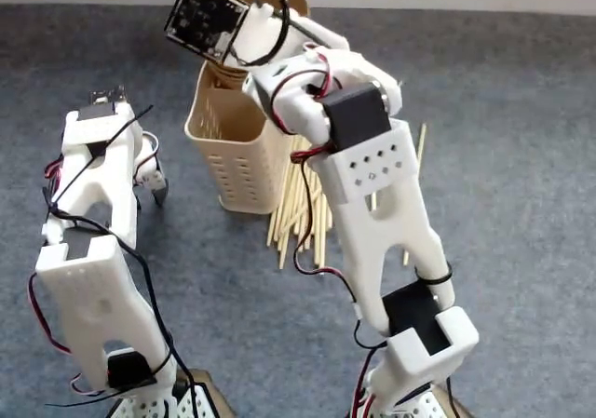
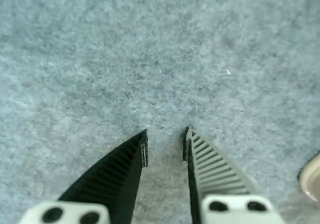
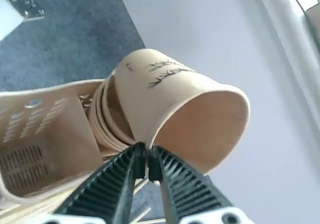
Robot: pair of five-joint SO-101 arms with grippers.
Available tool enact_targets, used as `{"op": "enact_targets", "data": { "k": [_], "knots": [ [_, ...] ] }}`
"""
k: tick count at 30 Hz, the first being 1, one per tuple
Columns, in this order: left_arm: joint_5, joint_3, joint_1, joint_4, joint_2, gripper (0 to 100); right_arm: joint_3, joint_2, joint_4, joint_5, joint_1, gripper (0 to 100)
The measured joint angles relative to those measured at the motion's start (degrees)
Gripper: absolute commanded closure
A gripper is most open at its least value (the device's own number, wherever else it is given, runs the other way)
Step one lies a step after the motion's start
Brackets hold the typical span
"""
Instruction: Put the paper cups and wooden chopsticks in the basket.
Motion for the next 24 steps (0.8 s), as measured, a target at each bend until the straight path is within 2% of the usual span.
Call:
{"op": "enact_targets", "data": {
  "k": [7, 11, 16, 20, 24],
  "knots": [
    [0.00, 0.00, 0.00, 0.00, 0.00, 86, 0.09, 0.97, 3.08, 8.44, 2.55, 99.3],
    [0.00, 0.00, 0.00, 0.00, 0.00, 86, 0.09, 5.63, 4.22, 10.20, 2.55, 98.9],
    [0.00, 0.00, 0.00, 0.00, 0.00, 86, -0.97, 8.00, 4.22, 10.11, 2.55, 98.8],
    [0.00, 0.00, 0.00, 0.00, 0.00, 86, -7.12, 8.18, 3.69, 5.10, 2.55, 98.8],
    [0.00, 0.00, 0.00, 0.00, 0.00, 86, -13.10, 8.18, 3.25, 4.13, 2.55, 98.8]
  ]
}}
